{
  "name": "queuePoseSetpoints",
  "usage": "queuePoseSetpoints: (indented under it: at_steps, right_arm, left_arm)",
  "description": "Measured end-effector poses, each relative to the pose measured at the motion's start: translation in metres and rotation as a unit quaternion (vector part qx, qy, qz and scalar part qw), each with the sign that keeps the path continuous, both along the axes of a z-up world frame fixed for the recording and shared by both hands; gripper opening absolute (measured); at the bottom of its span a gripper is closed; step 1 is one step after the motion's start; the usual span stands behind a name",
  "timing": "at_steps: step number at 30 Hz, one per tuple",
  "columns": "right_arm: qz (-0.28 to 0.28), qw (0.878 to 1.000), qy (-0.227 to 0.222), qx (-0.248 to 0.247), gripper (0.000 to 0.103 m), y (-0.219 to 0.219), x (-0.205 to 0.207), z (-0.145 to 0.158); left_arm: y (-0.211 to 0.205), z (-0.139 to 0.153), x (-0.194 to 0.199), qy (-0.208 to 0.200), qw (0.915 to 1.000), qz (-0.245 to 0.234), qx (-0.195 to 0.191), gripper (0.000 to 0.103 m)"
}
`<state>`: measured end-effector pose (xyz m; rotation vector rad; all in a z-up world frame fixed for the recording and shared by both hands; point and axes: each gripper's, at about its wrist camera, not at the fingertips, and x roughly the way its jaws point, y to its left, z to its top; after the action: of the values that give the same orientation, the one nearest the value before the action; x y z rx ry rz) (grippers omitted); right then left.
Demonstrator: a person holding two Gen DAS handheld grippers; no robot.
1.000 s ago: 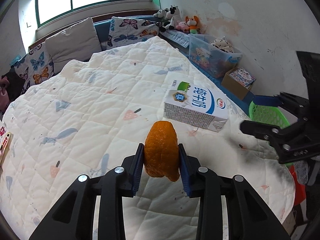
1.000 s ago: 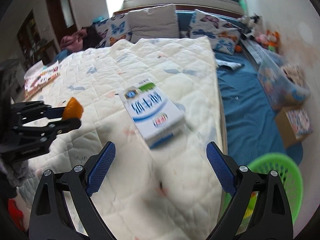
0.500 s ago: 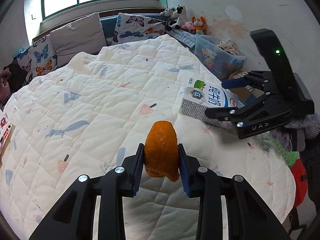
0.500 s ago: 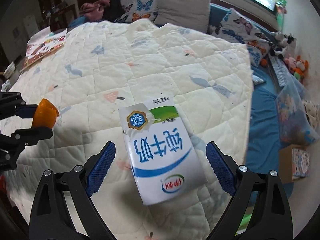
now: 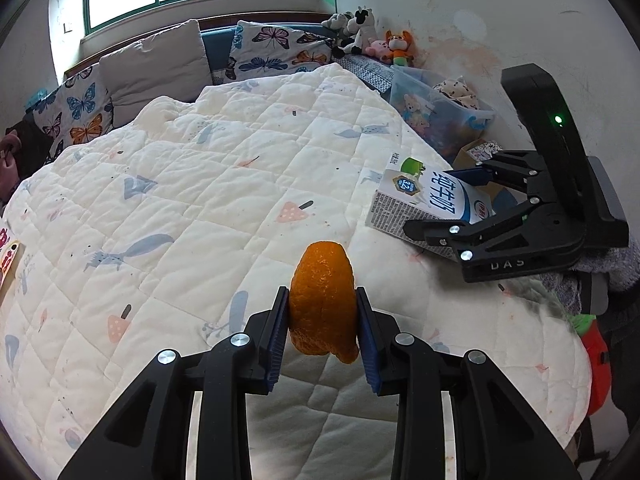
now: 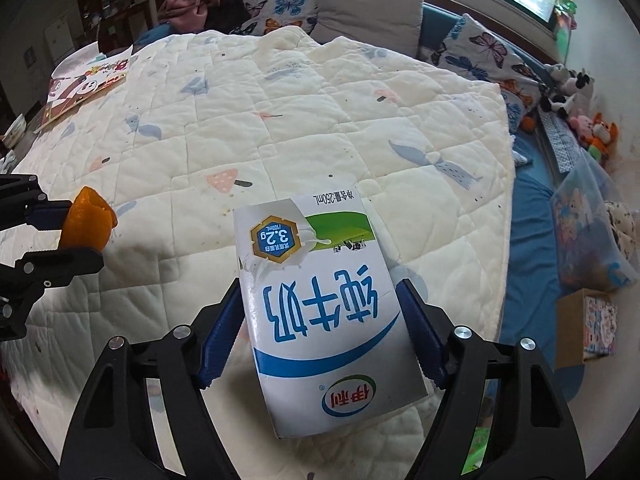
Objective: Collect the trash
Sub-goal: 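Carry the orange and milk carton over the green basket with both grippers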
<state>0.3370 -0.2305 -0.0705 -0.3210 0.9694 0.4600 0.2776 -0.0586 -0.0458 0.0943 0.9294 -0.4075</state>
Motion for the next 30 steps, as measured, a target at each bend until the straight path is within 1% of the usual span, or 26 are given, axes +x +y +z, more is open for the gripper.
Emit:
queuePoseSetpoints:
  at_steps: [4,9,14,18,19,20,21,22,24,27,29,30]
  right_arm:
    - [-0.032,0.999,-0.003,0.012,0.074,-0.011,-0.014,0.007]
    - [-0.077,0.996,0.002,0.039,0.074,-0.035,-0.039,0.016]
    - [-0.12,0.991,-0.009,0.057,0.074,-0.065,-0.074,0.026]
    - [-0.149,0.987,-0.018,0.065,0.073,-0.086,-0.106,0.034]
    - [-0.158,0.985,-0.02,0.065,0.071,-0.091,-0.113,0.034]
    - [-0.165,0.984,-0.022,0.067,0.067,-0.096,-0.12,0.035]
    - [-0.17,0.983,-0.021,0.072,0.058,-0.101,-0.124,0.034]
    - [-0.177,0.98,-0.015,0.084,0.056,-0.108,-0.132,0.034]
    - [-0.189,0.978,-0.008,0.088,0.057,-0.116,-0.14,0.03]
    - [-0.197,0.973,0.011,0.117,0.059,-0.128,-0.154,0.02]
    - [-0.2,0.972,0.006,0.122,0.06,-0.129,-0.159,0.022]
    - [-0.198,0.972,0.007,0.123,0.065,-0.129,-0.16,0.023]
  left_arm:
    - [-0.007,0.003,-0.005,-0.002,1.0,-0.006,-0.001,0.031]
    - [-0.022,0.008,-0.016,-0.006,0.9997,-0.021,-0.004,0.031]
    - [-0.043,0.012,-0.029,-0.008,0.9991,-0.041,-0.012,0.031]
    - [-0.064,0.016,-0.043,-0.014,0.9979,-0.063,-0.011,0.031]
    - [-0.067,0.017,-0.046,-0.014,0.9976,-0.067,-0.012,0.031]
    - [-0.072,0.019,-0.049,-0.015,0.9972,-0.072,-0.013,0.031]
    - [-0.077,0.02,-0.053,-0.016,0.9967,-0.078,-0.015,0.031]
    - [-0.082,0.021,-0.056,-0.017,0.9962,-0.083,-0.015,0.031]
    - [-0.091,0.021,-0.062,-0.018,0.9955,-0.092,-0.015,0.031]
    - [-0.104,0.022,-0.07,-0.018,0.9942,-0.105,-0.017,0.031]
    - [-0.108,0.023,-0.073,-0.018,0.9937,-0.109,-0.019,0.031]
    - [-0.11,0.024,-0.075,-0.019,0.9935,-0.111,-0.018,0.031]
